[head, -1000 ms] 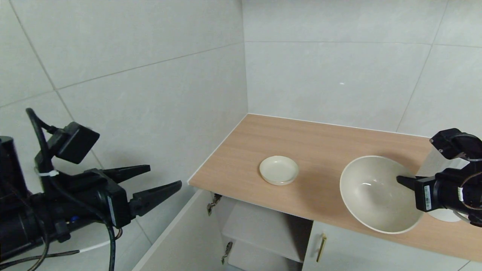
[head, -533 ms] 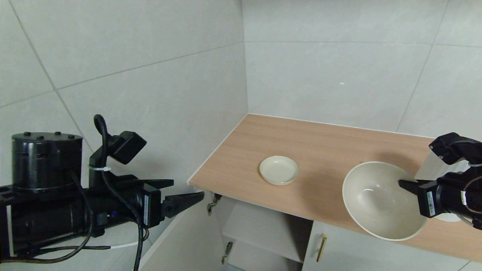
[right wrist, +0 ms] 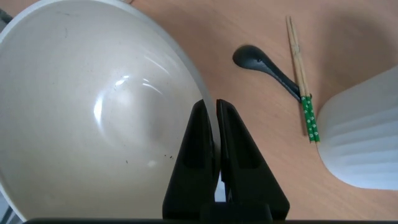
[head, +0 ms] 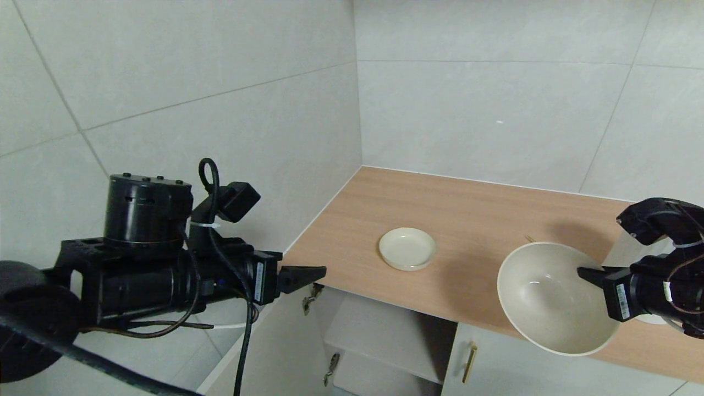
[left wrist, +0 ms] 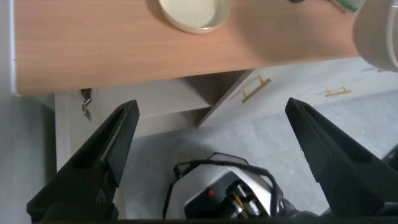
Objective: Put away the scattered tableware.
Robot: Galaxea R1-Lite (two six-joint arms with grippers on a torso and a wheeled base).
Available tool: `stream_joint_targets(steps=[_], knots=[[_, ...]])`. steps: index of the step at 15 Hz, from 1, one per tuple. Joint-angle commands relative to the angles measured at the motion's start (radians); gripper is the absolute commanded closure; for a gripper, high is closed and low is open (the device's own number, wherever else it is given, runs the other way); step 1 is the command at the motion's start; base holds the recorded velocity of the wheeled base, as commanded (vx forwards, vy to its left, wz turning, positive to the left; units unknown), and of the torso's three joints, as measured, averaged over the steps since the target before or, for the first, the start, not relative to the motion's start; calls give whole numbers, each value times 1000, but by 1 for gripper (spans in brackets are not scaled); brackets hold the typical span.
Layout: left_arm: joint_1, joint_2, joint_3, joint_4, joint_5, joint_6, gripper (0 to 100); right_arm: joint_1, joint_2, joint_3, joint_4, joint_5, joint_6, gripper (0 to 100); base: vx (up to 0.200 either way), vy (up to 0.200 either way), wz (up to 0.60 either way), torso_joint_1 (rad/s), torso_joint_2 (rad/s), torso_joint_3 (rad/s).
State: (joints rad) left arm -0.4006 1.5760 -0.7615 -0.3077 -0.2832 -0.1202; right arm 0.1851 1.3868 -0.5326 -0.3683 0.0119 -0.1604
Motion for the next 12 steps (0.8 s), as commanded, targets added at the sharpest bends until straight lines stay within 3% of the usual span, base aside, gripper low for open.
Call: stream_joint_targets(steps=[1,3,5,8,10,12], knots=[[-7,95,-42,-16,4,-1,0,1,17,14,0,0,-11,100,0,0,0,0,0,0],[-7,147,-70,-48,4,-3,0,1,17,31,0,0,-14,100,0,0,0,0,0,0],[-18,257,-85,-223,24,-3,0,1,18,42,-1,0,-21,100,0,0,0,0,0,0],[-38,345,-108,-366,75,-24,0,1,49,25,-15,2,-21,100,0,0,0,0,0,0],[-44,361,-140,-353,82,-44,0,1,64,6,-17,5,-21,100,0,0,0,0,0,0],[-44,371,-194,-278,78,-73,0,1,77,3,-17,6,-21,100,0,0,0,0,0,0]])
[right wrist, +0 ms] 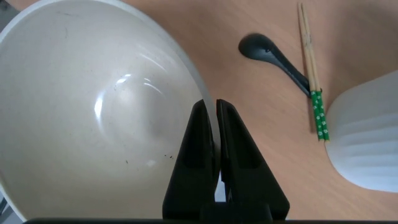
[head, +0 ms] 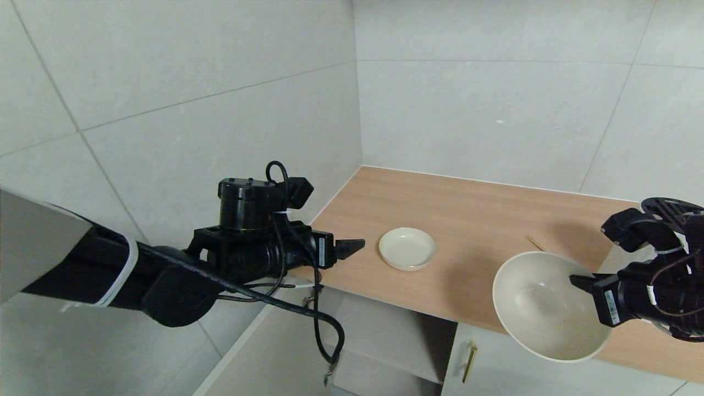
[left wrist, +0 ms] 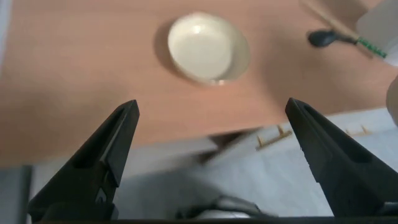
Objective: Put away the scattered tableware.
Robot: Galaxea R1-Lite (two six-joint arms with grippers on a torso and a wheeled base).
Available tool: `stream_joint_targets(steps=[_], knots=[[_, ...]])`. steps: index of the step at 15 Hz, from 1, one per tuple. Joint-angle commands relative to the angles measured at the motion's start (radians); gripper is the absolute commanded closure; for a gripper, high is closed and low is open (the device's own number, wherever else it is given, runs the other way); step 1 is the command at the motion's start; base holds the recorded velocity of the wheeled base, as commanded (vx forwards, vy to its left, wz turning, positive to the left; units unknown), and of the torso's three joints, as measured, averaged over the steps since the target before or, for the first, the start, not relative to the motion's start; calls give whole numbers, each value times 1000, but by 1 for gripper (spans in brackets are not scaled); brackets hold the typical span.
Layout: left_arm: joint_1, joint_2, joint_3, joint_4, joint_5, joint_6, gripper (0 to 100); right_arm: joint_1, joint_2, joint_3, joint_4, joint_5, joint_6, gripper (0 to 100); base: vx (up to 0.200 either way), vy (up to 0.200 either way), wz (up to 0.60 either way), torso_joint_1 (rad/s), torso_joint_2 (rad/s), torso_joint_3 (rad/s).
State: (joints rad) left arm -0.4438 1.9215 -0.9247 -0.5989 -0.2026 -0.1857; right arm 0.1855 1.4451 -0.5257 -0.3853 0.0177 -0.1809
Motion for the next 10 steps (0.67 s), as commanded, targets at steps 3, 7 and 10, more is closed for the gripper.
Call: stream_joint_targets(steps=[3,7,10], knots=[[-3,37,-123,96,-6,-84,0,0,29,-3,0,1,0,100,0,0,0,0,0,0],[-7,90,-154,94,-6,-93,0,0,40,-10,-6,2,0,100,0,0,0,0,0,0],[-7,151,-217,99,-5,-97,0,5,40,-13,-12,16,-2,100,0,0,0,0,0,0]])
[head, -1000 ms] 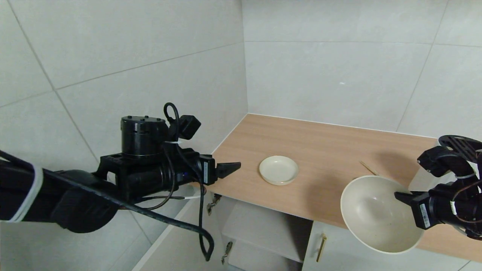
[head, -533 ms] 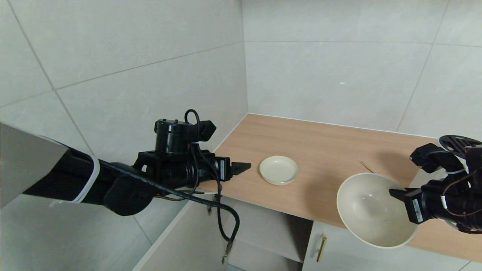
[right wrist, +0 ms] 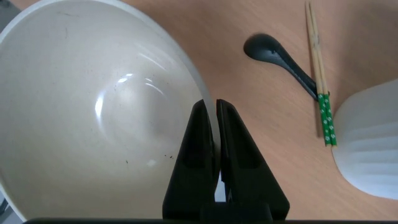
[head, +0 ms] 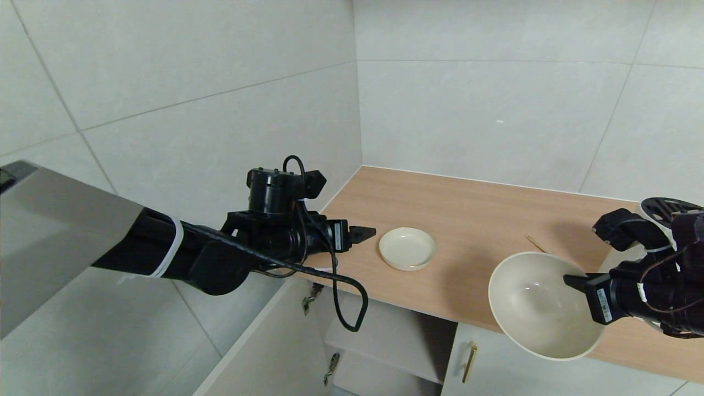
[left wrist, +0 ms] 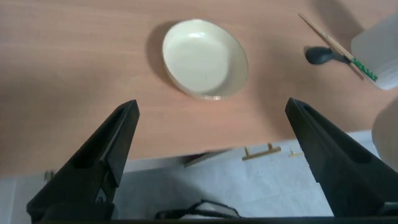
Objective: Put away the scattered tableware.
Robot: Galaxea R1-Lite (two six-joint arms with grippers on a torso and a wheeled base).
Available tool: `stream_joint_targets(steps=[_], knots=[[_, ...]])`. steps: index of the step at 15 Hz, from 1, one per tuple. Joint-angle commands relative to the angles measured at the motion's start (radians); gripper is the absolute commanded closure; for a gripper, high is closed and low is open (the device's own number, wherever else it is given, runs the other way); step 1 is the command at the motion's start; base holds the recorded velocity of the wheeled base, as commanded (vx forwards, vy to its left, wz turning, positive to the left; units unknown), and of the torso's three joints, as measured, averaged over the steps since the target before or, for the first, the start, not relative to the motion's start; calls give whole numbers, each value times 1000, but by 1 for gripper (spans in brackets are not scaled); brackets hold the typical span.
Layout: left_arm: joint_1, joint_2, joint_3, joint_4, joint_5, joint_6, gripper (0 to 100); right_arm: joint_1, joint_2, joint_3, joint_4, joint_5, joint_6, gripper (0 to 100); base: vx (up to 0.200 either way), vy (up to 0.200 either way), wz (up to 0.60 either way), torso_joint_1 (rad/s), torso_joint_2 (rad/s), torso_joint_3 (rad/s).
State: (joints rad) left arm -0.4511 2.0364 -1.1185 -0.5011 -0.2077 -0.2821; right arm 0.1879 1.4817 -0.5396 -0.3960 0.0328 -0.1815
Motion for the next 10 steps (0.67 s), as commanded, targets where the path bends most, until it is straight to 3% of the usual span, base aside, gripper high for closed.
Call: stream_joint_targets(steps=[1,10], knots=[[0,59,-47,-1,1,-3,0,2,8,0,-1,1,-1,100,0,0,0,0,0,0],[0,271,-199,-1,2,-14,0,31,12,4,-3,1,-13,100,0,0,0,0,0,0]])
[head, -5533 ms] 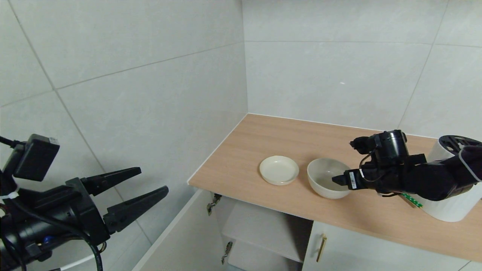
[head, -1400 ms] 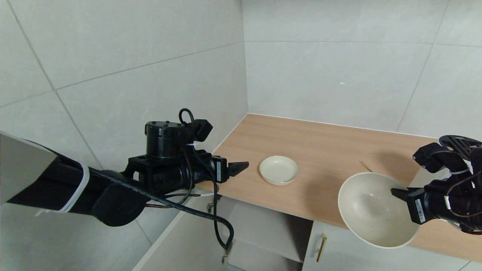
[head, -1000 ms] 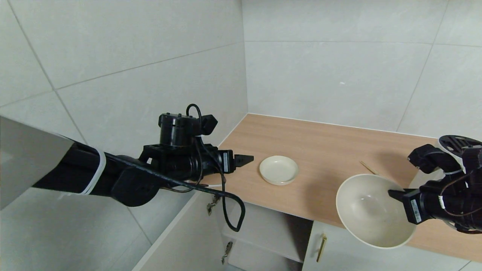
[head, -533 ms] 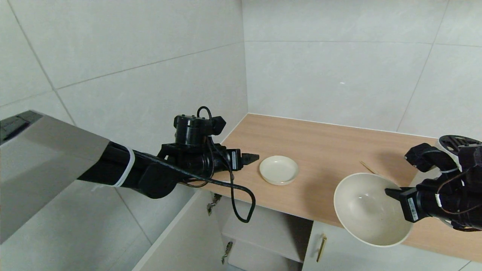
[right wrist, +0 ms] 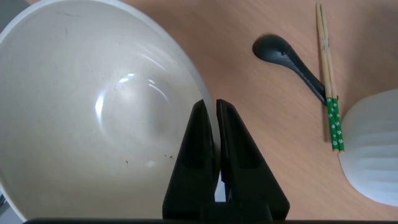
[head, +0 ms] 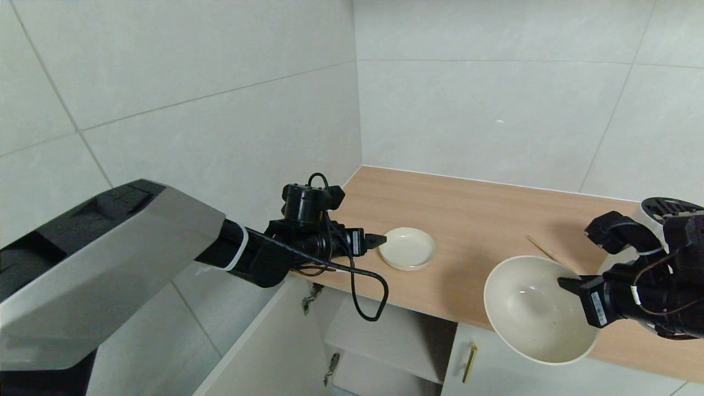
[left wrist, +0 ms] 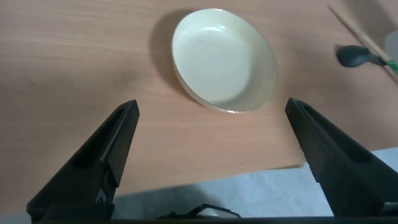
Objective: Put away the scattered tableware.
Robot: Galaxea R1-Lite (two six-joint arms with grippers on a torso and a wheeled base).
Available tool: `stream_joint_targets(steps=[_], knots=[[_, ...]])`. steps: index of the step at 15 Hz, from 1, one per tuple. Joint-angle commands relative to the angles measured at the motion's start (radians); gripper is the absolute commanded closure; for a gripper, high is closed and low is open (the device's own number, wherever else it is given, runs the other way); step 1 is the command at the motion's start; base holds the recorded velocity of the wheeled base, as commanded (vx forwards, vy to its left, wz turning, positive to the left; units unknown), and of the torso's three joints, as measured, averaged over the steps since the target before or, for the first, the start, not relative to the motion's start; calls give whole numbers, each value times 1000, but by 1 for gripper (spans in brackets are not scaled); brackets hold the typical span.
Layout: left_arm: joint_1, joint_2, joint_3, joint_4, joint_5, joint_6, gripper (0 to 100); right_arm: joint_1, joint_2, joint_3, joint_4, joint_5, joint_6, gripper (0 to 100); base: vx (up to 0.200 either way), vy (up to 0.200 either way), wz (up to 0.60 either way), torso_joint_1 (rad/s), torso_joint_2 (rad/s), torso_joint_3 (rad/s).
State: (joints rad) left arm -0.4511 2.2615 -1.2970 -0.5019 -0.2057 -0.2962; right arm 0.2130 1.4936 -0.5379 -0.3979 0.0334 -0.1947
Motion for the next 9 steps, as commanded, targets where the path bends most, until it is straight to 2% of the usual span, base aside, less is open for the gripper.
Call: stream_joint_targets(steps=[1,6,9], knots=[[0,55,-38,0,0,0,0,9,2,3,1,0,0,100,0,0,0,0,0,0],[0,59,-54,2,2,0,0,9,0,3,1,0,0,100,0,0,0,0,0,0],[-8,93,-114,10,6,0,0,9,-1,3,-1,0,0,100,0,0,0,0,0,0]])
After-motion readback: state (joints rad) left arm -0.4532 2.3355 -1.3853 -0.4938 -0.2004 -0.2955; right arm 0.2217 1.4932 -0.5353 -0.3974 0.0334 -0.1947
